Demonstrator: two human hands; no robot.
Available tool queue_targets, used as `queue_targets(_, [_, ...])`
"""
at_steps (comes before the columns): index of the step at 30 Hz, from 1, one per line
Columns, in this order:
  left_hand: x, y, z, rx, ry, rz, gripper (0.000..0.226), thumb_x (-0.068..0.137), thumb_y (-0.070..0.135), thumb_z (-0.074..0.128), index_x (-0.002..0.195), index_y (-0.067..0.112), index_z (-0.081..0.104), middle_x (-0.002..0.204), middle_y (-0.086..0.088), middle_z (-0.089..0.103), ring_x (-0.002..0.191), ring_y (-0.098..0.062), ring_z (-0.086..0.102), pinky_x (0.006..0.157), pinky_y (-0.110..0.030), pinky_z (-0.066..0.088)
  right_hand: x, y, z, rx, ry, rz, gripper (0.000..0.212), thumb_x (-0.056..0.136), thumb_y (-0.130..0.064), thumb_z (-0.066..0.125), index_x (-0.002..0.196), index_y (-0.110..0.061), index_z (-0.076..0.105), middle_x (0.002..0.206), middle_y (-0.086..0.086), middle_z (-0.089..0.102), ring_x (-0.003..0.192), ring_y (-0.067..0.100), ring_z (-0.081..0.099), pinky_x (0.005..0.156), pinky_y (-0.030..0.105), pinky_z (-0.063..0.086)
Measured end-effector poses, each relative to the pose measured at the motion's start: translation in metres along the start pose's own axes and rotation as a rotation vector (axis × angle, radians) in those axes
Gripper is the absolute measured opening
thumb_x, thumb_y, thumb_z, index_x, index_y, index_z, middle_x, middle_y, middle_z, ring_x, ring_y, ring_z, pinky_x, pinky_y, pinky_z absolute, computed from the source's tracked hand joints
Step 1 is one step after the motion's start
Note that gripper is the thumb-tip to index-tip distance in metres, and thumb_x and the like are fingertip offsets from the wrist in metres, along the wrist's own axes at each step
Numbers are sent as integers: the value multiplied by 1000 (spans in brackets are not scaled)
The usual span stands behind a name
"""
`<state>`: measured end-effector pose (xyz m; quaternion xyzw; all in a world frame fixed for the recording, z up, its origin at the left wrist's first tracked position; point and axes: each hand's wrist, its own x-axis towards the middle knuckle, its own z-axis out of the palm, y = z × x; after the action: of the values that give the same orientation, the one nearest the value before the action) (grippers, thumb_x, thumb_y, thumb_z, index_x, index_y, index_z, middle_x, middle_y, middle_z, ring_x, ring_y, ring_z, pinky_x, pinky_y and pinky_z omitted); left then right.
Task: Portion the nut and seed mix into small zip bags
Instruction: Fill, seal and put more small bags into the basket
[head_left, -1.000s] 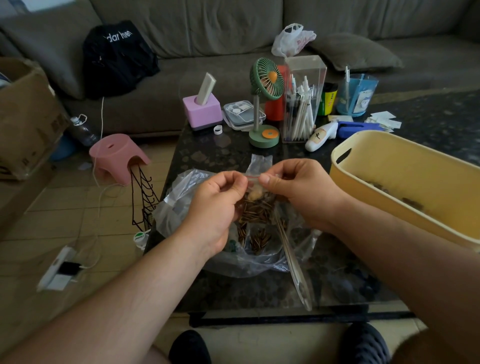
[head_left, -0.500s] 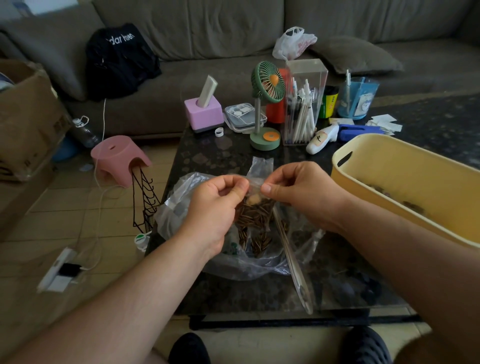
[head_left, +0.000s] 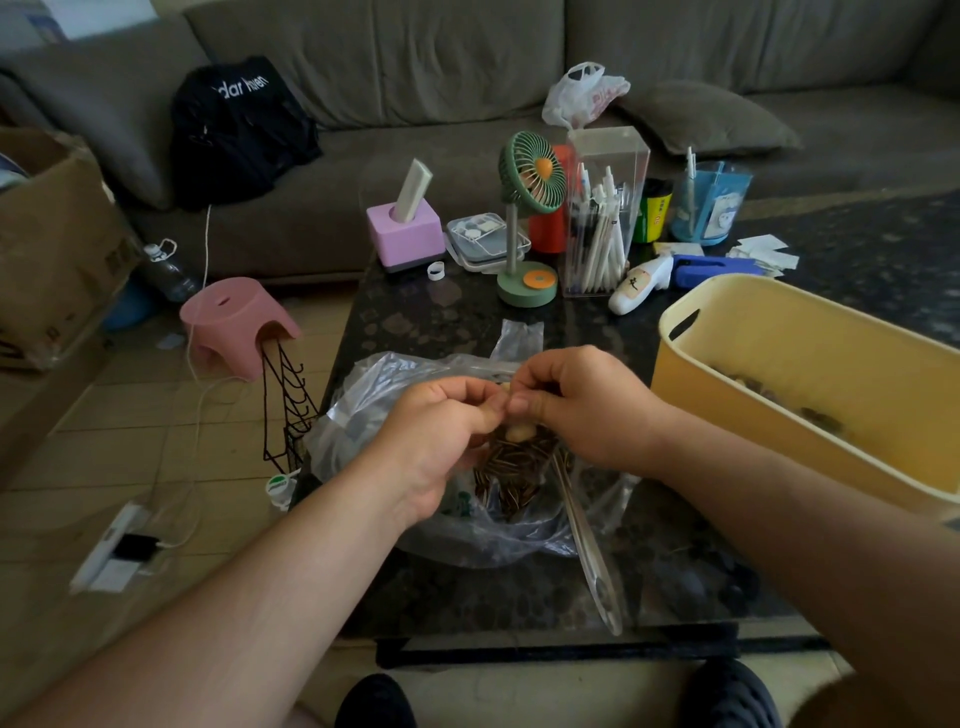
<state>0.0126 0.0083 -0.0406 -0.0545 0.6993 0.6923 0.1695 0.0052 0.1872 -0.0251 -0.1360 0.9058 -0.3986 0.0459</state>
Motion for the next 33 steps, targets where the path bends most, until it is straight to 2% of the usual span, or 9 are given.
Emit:
queue_targets(2, [-2,3,1,-49,-26,-8,17,102,5,62,93,13,74,86,-6,79,79,-16,75,81,-37,62,1,-1,-1,13,13,-4,15,96,-26,73,82,-28,71,77,-8,73,71,4,64,62,13,48])
queue_targets(4, [-2,4,1,-77,-23,4,15,102,8,62,95,12,74,87,-5,79,77,-14,76,69,-28,60,1,-1,-5,59,11,-3,11,95,-29,75,84,-28,73,79,-7,74,74,5,66,65,16,51])
queue_targets(8, [2,1,-2,-142,21,28,11,102,17,66,105,12,75,97,-6,81,85,-15,78,75,-30,58,0,4,-14,120,-5,-7,5,94,-29,75,89,-28,74,81,-5,73,70,10,65,67,26,54])
queue_targets(11, [3,3,-3,-188,21,38,11,100,17,68,107,12,75,99,-8,81,88,-16,78,73,-27,60,-2,7,-16,165,16,-3,8,97,-24,73,89,-25,76,71,-11,68,59,-2,57,58,13,45])
queue_targets(16, [2,4,0,-161,-21,80,9,99,13,69,103,14,78,99,-7,81,90,-15,78,76,-26,60,-2,8,-14,166,34,16,15,101,-20,67,87,-22,74,71,-6,65,59,0,50,57,12,43])
queue_targets(21, [2,-3,0,-58,-9,184,13,101,9,67,108,8,77,97,-9,82,90,-15,78,77,-23,60,-2,6,-14,189,0,15,12,100,-24,68,91,-22,76,87,7,74,73,11,60,70,29,53])
queue_targets(25, [5,-6,-1,-3,19,249,13,102,10,66,103,13,78,95,-6,81,93,-17,77,83,-27,59,-5,3,-13,260,16,-10,9,98,-23,70,92,-23,77,80,-10,76,71,3,66,68,15,53])
queue_targets(29, [8,-8,-1,2,37,280,13,102,11,65,106,9,77,96,-8,81,94,-19,77,87,-31,61,-4,3,-11,274,28,-14,7,97,-25,72,97,-21,77,90,-3,80,92,21,74,89,35,60])
queue_targets(33, [8,-9,-1,19,24,304,13,103,9,64,107,4,76,88,-4,79,86,-14,75,82,-26,60,-4,1,-10,252,36,-28,6,97,-21,72,94,-20,77,84,-8,78,79,6,72,76,19,57])
